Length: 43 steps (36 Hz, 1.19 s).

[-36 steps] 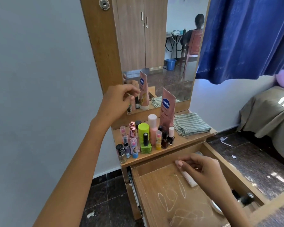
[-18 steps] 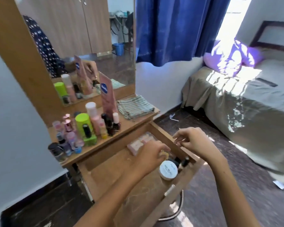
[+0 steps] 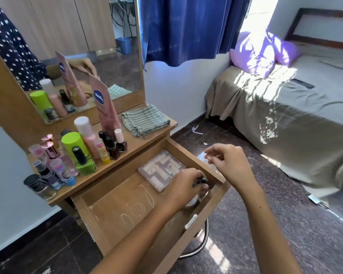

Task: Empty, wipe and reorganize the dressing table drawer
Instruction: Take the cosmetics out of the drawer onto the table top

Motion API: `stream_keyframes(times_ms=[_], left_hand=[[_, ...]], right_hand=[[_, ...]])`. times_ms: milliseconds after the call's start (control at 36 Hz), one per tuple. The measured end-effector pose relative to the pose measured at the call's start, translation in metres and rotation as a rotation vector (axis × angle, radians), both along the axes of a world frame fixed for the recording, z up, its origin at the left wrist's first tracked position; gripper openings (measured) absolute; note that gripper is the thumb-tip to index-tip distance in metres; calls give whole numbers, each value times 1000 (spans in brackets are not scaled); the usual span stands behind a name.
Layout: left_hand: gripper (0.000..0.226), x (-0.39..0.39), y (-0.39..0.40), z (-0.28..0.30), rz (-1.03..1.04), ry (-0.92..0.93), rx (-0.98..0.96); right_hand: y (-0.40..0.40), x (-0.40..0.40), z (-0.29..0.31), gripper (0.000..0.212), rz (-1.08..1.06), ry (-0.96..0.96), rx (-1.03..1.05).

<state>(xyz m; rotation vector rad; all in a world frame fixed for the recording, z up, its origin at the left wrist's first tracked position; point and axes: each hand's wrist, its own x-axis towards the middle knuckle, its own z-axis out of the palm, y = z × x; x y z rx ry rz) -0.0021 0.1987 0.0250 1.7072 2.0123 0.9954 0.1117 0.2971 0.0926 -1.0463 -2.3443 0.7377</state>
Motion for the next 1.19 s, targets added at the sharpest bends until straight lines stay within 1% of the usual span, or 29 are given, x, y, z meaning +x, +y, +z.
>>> stream_keyframes(times_ms=[56,139,194,278,361,417,472,500,528,556,583,611,639,694,722,806,889,917,972,1083,1139,1194], left_hand=[[13,-10,-19,12,98,-4,46],[10,-25,-52,37,221,-94,165],[9,-33,-70,54,276,-116,207],[8,-45,-90,68,364,-85,251],[10,-55,-102,71,417,-50,270],[18,-58,-107,72,439,-48,258],[34,-58,-110,72,455,-35,253],[38,-58,-111,72,459,-29,253],[36,-57,-112,72,461,-24,251],[29,-57,-112,71,464,-18,248],[23,-56,-113,70,465,-11,244],[20,-56,-113,70,463,-4,242],[18,-55,-114,69,463,0,241],[18,-53,-116,70,464,-4,246],[18,-53,-117,71,467,-15,251],[20,-53,-125,77,480,-24,270],[21,-56,-134,84,494,-15,290],[23,-57,-137,86,500,-19,297],[25,-59,-142,90,522,-13,311],[20,-60,-151,93,550,-14,313],[20,-60,-155,94,563,-11,304],[20,-59,-159,95,572,-8,300]], right_hand=[[-1,-3,-1,15,1,8,4],[-5,-12,-4,14,62,-56,-3],[-9,-21,-6,14,138,-177,-9],[-16,-40,-11,16,277,-439,27],[-21,-57,-26,22,304,-613,164],[-26,-65,-32,21,289,-671,251],[-31,-70,-35,10,282,-738,315],[-35,-72,-35,12,286,-764,322],[-37,-74,-38,25,277,-755,311],[-39,-76,-40,34,268,-766,299],[-41,-78,-41,32,257,-753,272],[-42,-80,-44,21,236,-763,256],[-45,-81,-45,4,226,-772,228],[-48,-84,-50,25,186,-792,192],[-49,-85,-51,29,176,-789,189],[-53,-87,-48,27,163,-812,239],[-56,-88,-49,34,165,-848,246],[-58,-88,-50,33,165,-864,238],[-63,-90,-49,30,194,-890,251],[-72,-91,-43,29,268,-939,316],[-78,-92,-43,28,312,-927,353],[-83,-93,-45,26,353,-876,359]])
